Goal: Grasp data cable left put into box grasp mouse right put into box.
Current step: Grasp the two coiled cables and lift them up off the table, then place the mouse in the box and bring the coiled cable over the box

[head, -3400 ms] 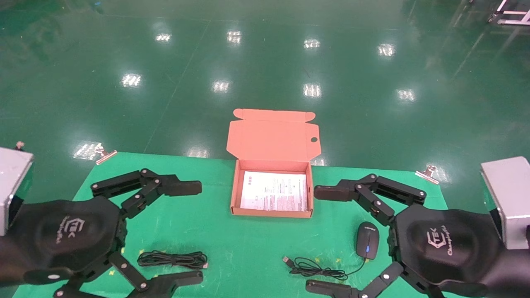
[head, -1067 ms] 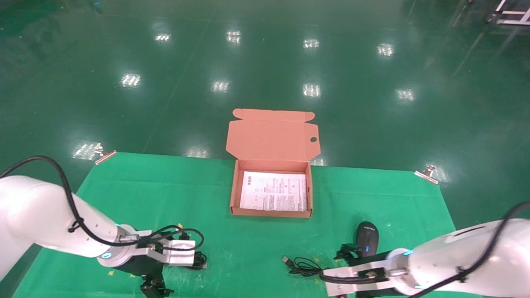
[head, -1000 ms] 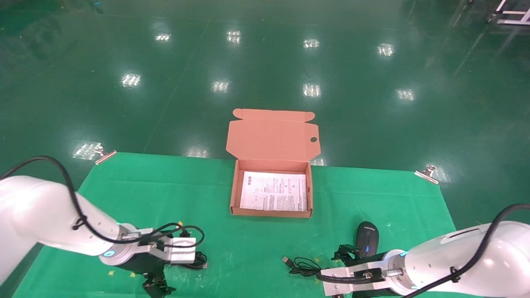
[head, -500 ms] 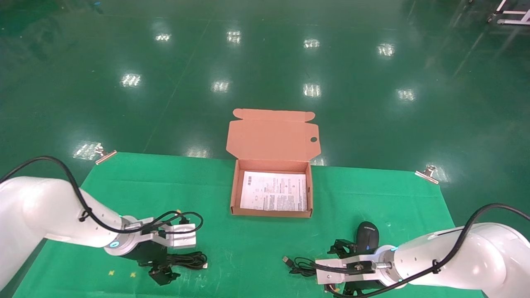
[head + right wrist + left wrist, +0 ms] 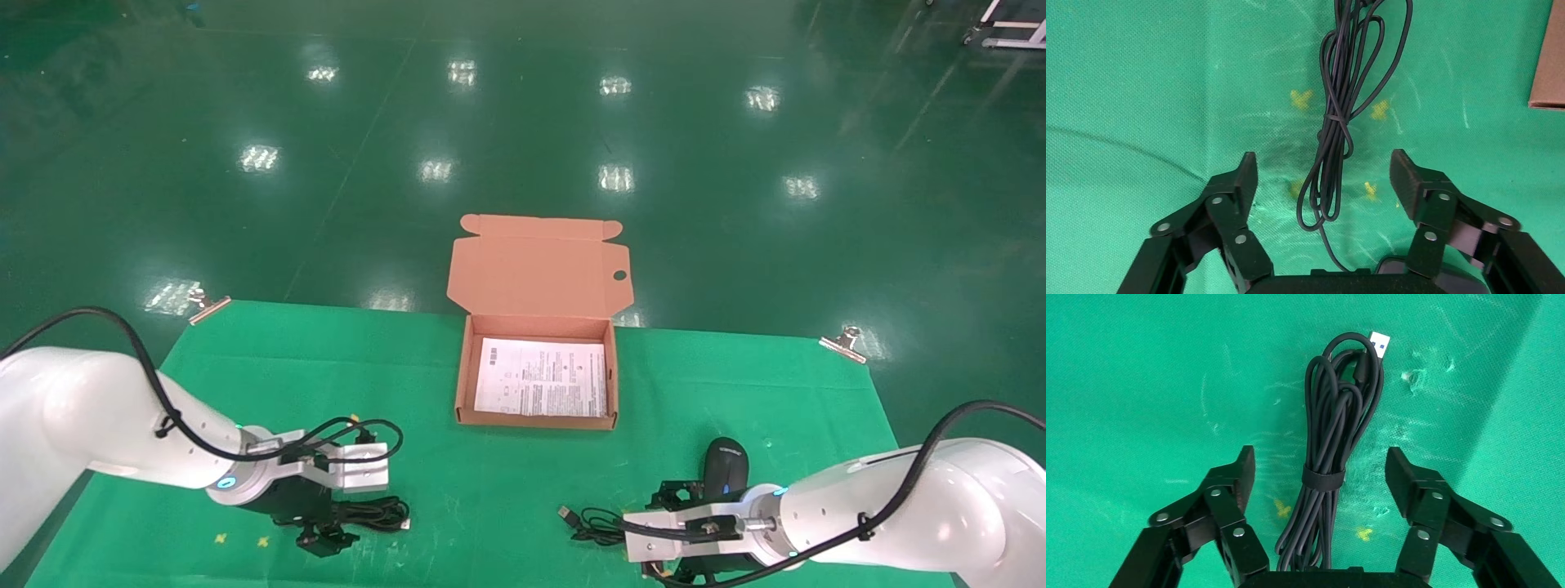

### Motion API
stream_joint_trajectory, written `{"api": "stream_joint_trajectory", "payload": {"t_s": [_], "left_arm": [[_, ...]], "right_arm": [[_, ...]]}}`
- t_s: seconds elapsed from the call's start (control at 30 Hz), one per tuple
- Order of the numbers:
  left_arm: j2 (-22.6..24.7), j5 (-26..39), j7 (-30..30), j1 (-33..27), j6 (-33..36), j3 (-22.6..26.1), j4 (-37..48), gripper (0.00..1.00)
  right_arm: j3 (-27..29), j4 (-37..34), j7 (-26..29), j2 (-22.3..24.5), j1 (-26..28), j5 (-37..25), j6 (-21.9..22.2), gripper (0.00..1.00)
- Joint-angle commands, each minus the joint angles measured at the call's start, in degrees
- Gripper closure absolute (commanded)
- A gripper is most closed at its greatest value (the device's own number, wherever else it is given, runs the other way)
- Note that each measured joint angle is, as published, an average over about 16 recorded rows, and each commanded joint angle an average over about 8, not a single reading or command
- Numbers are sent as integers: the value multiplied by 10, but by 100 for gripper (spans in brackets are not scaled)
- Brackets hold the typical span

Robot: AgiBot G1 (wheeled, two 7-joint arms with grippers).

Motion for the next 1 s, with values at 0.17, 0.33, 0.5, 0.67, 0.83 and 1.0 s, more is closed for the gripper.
{"api": "stream_joint_trajectory", "payload": {"t_s": [0.17,0.33,0.5,0.67,0.83,1.0], "left_arm": [[-1,0,0,0,1,0,-3,100],[-1,0,-1,0,2,0,-4,100],[-1,-1,-1,1,3,0,-5,100],[-1,-1,-1,1,3,1,-5,100],[-2,0,0,0,3,1,-6,100],[-26,5,9,-9,13,1,-44,100]], "right_arm": [[0,2,1,1,0,0,-1,100],[0,3,1,1,0,0,-2,100],[0,3,1,1,1,1,-2,100],[0,3,1,2,1,1,-2,100],[2,6,3,6,3,1,-4,100],[20,51,33,42,15,11,-13,100]]}}
